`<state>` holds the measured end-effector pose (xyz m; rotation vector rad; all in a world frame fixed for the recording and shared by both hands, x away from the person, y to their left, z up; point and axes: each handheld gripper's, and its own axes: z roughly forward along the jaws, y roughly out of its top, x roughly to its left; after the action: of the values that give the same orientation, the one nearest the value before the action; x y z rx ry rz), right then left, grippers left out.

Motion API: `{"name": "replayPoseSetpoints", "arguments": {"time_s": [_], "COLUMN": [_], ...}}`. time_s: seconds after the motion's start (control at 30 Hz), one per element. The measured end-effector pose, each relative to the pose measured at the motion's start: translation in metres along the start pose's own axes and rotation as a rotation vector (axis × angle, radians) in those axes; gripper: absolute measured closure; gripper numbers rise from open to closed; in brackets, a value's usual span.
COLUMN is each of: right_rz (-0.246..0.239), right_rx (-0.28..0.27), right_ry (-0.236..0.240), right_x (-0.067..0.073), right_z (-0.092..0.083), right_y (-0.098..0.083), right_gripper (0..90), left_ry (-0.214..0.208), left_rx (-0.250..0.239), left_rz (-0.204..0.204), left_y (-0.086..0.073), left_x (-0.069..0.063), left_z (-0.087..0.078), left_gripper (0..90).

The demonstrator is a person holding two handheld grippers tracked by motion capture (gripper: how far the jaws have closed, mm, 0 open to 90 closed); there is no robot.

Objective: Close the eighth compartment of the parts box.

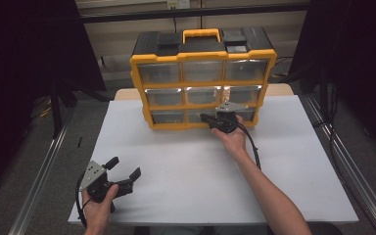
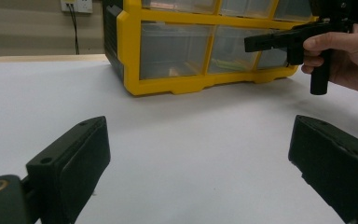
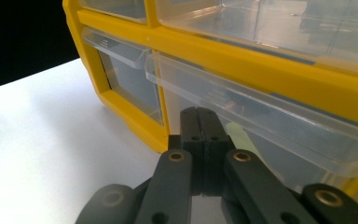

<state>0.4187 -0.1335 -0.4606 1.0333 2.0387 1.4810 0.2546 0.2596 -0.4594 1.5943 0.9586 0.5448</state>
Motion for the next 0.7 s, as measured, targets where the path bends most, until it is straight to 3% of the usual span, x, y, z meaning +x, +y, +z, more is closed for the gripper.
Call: {"name": "replayPoseSetpoints", "arguments": {"time_s": [0.43,0.7], "right_rz": [0.012,0.02], "right_rx": [0.017,0.012], "right_ry": [-0.043,-0.041], "right_x": [-0.01,-0.012], "right_z": [0.003,0.003], "right_y": [-0.003,-0.004], "right_gripper": [90.0,90.0], "left_ry": [-0.001,-0.002], "left_rx": [0.001,0.004], "left_rz": [-0.001,-0.005], "left_y": [0.0,0.001], "left_x": [0.0,0.0], "left_z": [0.0,0.004], "left_gripper": [5.5,5.5]}}
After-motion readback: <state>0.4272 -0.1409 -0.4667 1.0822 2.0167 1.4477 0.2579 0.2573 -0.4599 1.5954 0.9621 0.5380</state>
